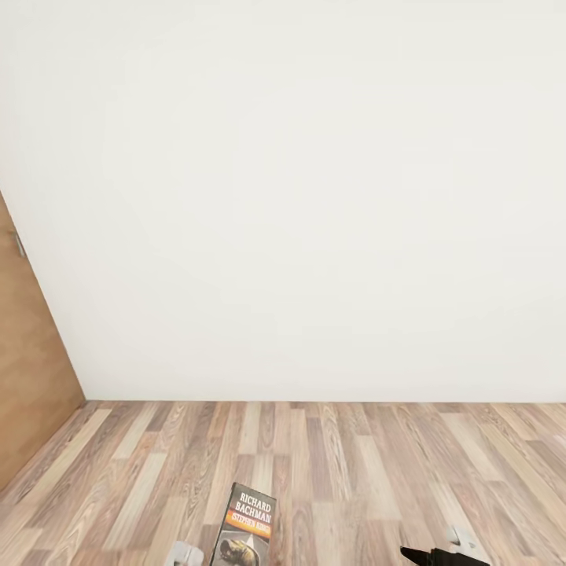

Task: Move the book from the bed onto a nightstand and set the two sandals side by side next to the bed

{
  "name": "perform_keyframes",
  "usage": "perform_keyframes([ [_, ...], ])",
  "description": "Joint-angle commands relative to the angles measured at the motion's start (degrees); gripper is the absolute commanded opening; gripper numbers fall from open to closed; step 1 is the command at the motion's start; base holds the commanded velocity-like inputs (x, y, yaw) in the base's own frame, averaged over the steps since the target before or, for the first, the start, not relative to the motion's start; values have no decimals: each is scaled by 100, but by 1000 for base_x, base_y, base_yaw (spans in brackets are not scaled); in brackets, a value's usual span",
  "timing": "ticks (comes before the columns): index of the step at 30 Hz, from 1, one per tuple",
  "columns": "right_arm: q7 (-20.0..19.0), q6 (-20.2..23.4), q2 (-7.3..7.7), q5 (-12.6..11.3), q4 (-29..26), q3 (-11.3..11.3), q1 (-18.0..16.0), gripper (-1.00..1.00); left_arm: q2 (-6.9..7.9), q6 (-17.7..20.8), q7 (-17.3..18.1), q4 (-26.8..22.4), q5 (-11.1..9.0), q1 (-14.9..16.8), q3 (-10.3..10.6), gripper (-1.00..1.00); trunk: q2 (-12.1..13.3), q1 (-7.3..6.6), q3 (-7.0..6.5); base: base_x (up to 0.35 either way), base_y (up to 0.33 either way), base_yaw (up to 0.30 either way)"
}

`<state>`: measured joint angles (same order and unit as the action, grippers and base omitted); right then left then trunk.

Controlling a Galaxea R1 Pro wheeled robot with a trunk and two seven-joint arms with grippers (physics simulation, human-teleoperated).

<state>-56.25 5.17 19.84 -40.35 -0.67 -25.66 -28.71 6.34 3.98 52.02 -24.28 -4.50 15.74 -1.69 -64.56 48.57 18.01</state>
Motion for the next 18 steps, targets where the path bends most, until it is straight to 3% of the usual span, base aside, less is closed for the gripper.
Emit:
perform_keyframes([
  [1, -17, 54, 2, -60, -4, -35, -3, 100, -1, 42, 27, -1, -42, 4, -16, -100, -4, 3, 7, 314, 0, -67],
  [18, -17, 54, 2, -60, -4, -35, -5, 100, -1, 42, 27, -3, -42, 5, -15, -100, -4, 3, 7, 319, 0, -53],
])
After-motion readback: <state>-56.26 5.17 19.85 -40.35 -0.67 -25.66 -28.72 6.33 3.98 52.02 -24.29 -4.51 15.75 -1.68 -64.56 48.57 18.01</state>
